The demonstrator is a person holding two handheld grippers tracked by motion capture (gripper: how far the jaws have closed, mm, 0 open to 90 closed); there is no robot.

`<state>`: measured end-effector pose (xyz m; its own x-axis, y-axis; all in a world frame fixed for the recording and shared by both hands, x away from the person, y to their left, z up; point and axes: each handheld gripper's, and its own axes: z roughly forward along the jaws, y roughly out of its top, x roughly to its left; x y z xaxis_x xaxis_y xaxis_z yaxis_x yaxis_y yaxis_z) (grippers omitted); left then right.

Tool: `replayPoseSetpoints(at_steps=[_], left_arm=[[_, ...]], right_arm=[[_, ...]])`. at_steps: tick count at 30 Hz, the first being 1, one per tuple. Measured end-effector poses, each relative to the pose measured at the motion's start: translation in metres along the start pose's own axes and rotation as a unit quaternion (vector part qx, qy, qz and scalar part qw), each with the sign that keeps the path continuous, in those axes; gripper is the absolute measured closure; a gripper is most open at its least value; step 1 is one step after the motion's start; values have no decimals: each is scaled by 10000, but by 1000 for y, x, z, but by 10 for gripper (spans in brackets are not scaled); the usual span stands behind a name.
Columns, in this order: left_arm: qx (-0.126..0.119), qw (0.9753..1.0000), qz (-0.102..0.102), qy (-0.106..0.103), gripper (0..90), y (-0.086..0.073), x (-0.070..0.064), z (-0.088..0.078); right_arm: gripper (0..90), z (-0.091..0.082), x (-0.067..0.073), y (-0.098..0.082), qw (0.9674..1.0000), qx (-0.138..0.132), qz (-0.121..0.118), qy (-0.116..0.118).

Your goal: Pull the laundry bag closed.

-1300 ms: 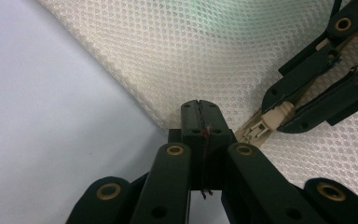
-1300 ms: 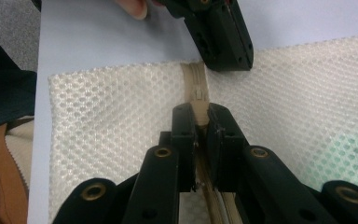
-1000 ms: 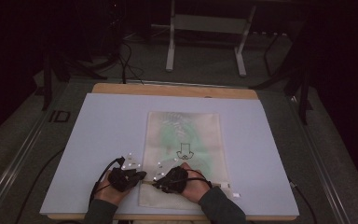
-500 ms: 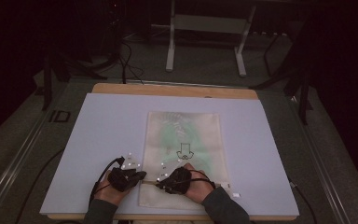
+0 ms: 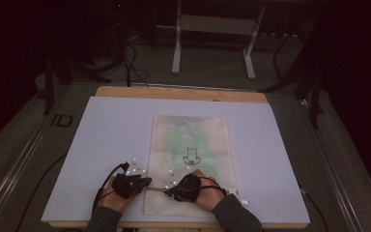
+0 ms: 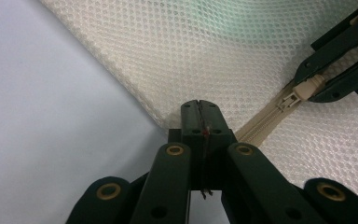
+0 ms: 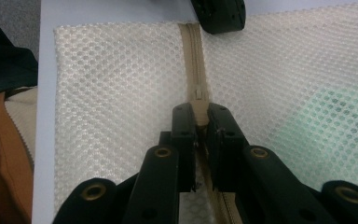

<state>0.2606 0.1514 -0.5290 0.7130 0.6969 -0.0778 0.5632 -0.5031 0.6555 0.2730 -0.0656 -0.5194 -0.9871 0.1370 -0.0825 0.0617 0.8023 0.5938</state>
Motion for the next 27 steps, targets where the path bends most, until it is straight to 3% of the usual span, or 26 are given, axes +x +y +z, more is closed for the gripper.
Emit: replayPoseSetpoints(at_steps=[27], left_arm=[[12,10000,-2,19,897,0,-1,0]], right_arm=[[827,-10,1,-9,9999,112,-35,-76]])
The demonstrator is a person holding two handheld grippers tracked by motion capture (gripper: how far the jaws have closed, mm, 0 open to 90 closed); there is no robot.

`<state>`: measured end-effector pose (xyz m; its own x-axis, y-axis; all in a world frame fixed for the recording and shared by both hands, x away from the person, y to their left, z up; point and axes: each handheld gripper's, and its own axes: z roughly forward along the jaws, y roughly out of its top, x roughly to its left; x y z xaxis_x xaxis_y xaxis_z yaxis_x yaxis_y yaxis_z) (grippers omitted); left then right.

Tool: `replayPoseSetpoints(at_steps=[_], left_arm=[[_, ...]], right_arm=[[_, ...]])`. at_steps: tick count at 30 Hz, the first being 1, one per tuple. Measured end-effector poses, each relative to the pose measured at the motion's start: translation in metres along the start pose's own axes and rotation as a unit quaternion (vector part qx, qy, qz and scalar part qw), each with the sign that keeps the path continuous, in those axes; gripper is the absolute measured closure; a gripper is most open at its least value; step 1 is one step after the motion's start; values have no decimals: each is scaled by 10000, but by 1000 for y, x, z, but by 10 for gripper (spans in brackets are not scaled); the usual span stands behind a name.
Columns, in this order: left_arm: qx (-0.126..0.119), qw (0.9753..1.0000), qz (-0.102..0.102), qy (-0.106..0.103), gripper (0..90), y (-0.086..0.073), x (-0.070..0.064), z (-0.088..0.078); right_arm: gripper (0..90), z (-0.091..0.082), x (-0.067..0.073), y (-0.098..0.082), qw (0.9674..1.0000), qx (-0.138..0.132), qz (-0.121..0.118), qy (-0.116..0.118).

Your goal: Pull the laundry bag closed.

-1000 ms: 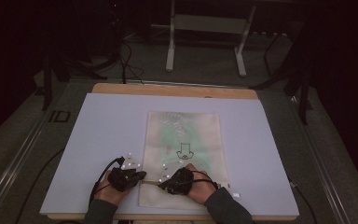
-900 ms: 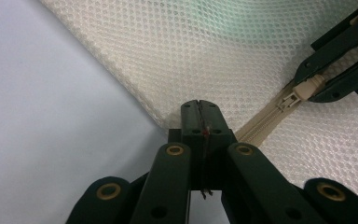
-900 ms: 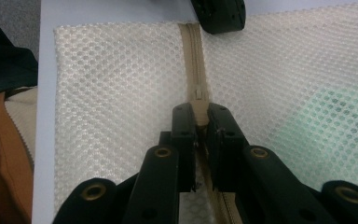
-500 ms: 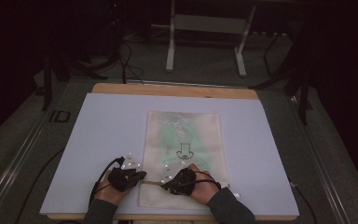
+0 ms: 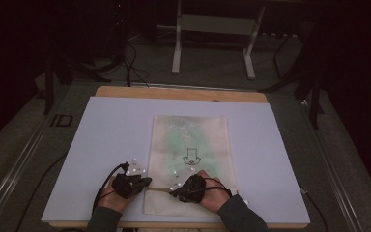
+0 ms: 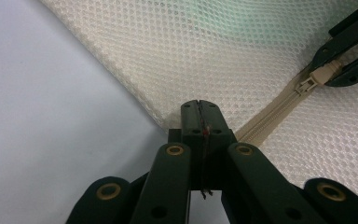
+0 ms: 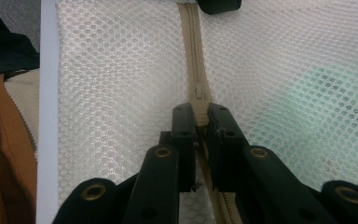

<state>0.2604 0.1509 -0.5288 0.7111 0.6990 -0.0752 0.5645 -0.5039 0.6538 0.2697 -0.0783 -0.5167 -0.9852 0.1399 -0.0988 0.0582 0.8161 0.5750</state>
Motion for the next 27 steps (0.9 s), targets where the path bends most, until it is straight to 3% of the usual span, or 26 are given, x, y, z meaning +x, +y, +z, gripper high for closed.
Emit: replayPoseSetpoints(at_steps=[27], left_arm=[[18,10000,5,14,897,0,0,0]], right_arm=[[827,-12,-2,-14,10000,59,40,-33]])
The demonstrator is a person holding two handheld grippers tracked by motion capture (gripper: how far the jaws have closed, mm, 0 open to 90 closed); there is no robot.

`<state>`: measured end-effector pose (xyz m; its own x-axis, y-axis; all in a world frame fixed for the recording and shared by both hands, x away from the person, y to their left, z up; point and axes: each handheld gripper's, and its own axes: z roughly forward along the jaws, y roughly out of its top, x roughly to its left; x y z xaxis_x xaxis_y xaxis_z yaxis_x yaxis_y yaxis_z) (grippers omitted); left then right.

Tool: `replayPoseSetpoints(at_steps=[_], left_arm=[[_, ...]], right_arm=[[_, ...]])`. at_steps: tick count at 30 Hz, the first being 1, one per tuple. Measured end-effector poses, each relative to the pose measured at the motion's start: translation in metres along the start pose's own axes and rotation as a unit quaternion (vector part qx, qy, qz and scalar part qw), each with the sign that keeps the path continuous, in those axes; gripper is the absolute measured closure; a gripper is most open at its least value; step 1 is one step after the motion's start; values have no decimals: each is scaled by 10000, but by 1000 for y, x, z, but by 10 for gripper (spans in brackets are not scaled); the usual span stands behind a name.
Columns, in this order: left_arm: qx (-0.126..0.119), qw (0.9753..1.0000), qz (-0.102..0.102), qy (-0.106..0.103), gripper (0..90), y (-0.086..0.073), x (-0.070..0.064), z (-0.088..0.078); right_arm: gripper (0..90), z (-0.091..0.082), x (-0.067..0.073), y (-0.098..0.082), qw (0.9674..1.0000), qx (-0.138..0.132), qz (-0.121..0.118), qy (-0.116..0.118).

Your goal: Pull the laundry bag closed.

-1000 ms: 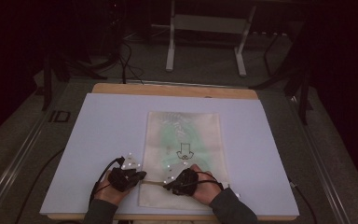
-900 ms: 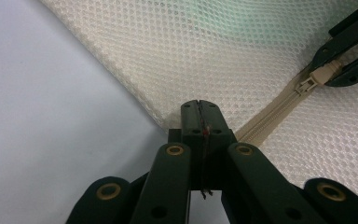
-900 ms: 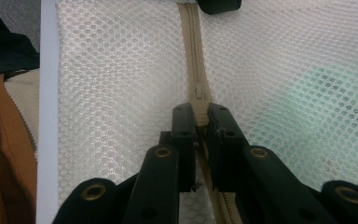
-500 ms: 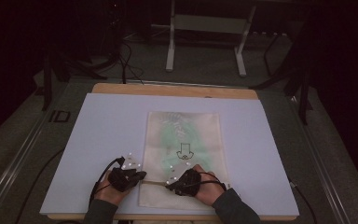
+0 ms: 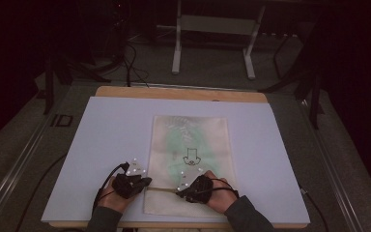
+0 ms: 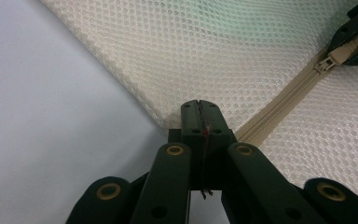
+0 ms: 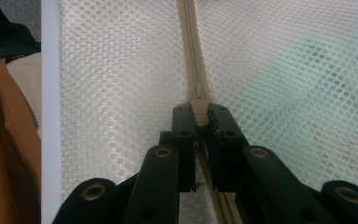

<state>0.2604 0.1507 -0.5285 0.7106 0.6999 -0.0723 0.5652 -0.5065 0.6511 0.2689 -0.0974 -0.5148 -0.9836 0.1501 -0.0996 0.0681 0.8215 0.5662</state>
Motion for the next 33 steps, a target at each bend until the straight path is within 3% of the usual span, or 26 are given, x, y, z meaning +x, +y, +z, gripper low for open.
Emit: replayPoseSetpoints(at_steps=[33], left_arm=[[0,10000,-22,12,897,0,-1,0]], right_arm=[[827,-9,1,-15,10000,67,33,-45]])
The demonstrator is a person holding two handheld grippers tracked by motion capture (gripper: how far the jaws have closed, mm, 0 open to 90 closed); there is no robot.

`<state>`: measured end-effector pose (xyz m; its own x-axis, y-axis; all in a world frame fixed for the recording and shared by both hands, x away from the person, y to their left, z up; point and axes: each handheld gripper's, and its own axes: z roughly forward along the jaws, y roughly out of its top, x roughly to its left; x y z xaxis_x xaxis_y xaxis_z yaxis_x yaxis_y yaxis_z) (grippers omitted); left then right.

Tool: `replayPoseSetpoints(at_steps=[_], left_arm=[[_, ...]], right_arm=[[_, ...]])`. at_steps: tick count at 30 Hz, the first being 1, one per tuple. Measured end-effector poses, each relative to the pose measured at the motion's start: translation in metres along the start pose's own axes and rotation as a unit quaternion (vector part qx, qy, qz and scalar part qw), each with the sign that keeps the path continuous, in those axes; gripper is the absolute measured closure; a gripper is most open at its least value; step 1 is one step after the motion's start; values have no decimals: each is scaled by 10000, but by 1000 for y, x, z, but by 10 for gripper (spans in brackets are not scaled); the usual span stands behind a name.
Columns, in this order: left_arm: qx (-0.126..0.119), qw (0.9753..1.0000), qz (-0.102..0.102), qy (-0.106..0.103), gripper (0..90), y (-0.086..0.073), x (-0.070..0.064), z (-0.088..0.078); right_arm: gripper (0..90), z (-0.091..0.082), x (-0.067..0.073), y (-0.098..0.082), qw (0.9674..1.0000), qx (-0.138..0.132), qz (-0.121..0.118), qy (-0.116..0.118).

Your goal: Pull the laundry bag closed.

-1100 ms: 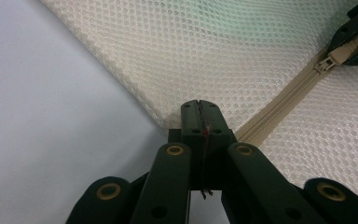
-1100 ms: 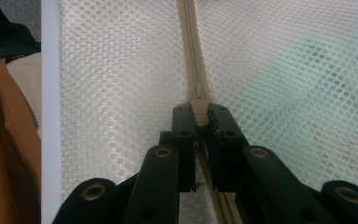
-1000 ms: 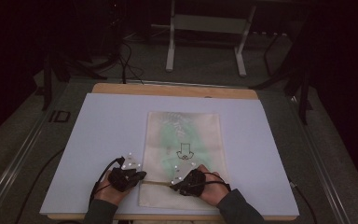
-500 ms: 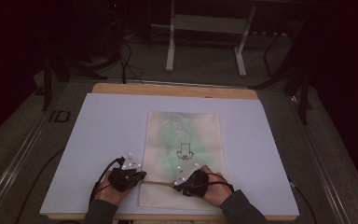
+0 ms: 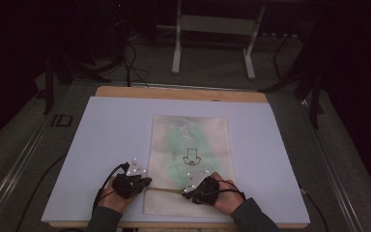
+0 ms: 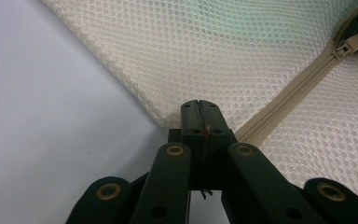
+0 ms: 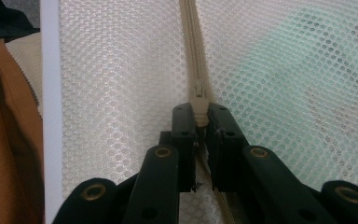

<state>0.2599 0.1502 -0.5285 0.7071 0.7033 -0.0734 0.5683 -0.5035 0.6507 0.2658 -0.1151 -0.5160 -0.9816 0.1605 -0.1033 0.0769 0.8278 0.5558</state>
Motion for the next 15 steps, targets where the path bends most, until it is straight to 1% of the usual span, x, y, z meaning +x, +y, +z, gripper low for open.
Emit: replayPoseSetpoints(at_steps=[2,5,12,15], left_arm=[[-6,10000,-28,-11,897,0,0,0],[-4,10000,-16,-2,897,0,0,0],[0,10000,-7,3,897,0,0,0],[-4,10000,-13,2,897,0,0,0]], right_arm=[[827,0,0,-1,10000,-22,37,19],[827,-1,0,-1,10000,0,24,7],[827,-5,0,-7,10000,-33,75,6],[827,-6,1,-7,10000,4,51,-10]])
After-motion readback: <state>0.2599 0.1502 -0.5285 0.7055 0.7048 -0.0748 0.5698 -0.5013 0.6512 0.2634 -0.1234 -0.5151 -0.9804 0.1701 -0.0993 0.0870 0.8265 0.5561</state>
